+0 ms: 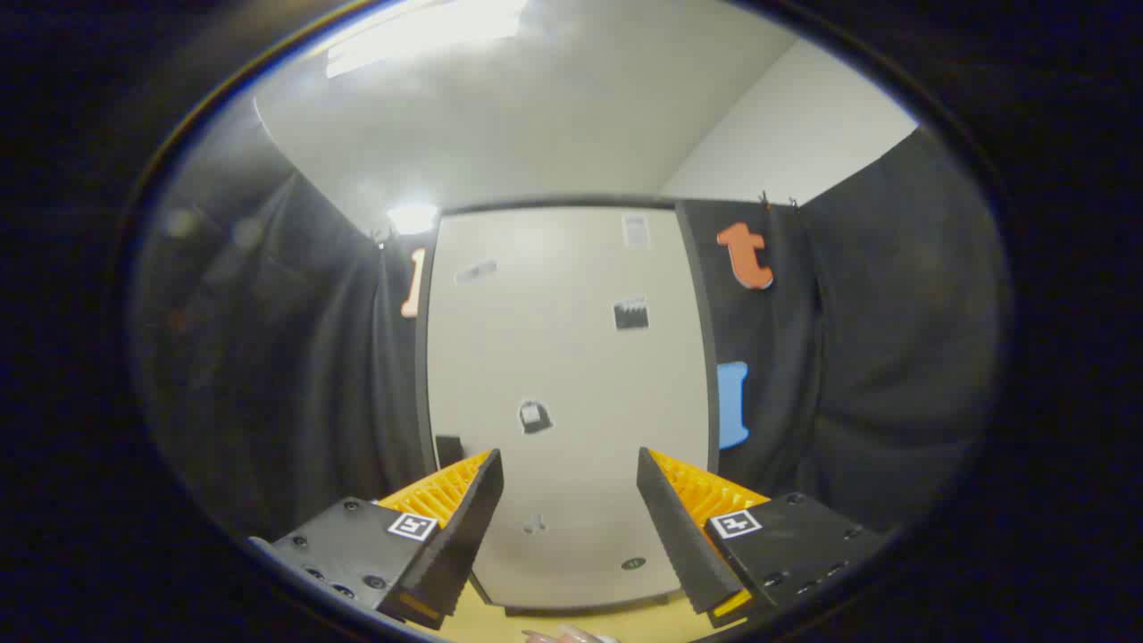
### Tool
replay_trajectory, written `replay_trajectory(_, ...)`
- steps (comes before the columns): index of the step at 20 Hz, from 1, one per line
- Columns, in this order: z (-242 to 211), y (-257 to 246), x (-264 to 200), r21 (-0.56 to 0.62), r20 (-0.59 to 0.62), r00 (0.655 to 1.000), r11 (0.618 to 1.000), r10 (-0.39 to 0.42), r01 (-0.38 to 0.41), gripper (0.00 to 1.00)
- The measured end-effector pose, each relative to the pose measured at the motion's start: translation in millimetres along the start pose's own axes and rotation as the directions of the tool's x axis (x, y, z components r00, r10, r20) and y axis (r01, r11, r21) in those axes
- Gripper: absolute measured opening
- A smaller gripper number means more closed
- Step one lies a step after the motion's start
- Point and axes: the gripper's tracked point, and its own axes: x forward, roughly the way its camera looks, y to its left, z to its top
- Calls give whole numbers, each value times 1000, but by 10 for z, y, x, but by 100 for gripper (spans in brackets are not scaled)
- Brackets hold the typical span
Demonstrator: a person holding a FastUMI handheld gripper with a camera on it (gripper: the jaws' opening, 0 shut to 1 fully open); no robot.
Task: Open the shoe cabinet door, grab the shoes and put them into the shoe cabinet, then close the shoe cabinet door.
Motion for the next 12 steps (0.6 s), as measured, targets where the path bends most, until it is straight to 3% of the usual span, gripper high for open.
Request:
replay_trajectory(2, -262, 45, 34, -89, -97, 995, 996, -23, 14, 97)
replay_trajectory(4, -89, 74, 58, -164, -8, 999, 986, -39, 37, 97)
replay_trajectory(6, 93, 248, 45, -195, 69, 998, 981, -2, 16, 97)
replay_trajectory(9, 199, 407, 24, -138, 86, 995, 990, 50, -37, 97)
replay_trajectory(12, 311, 311, 42, -11, 111, 993, 999, 40, -39, 97)
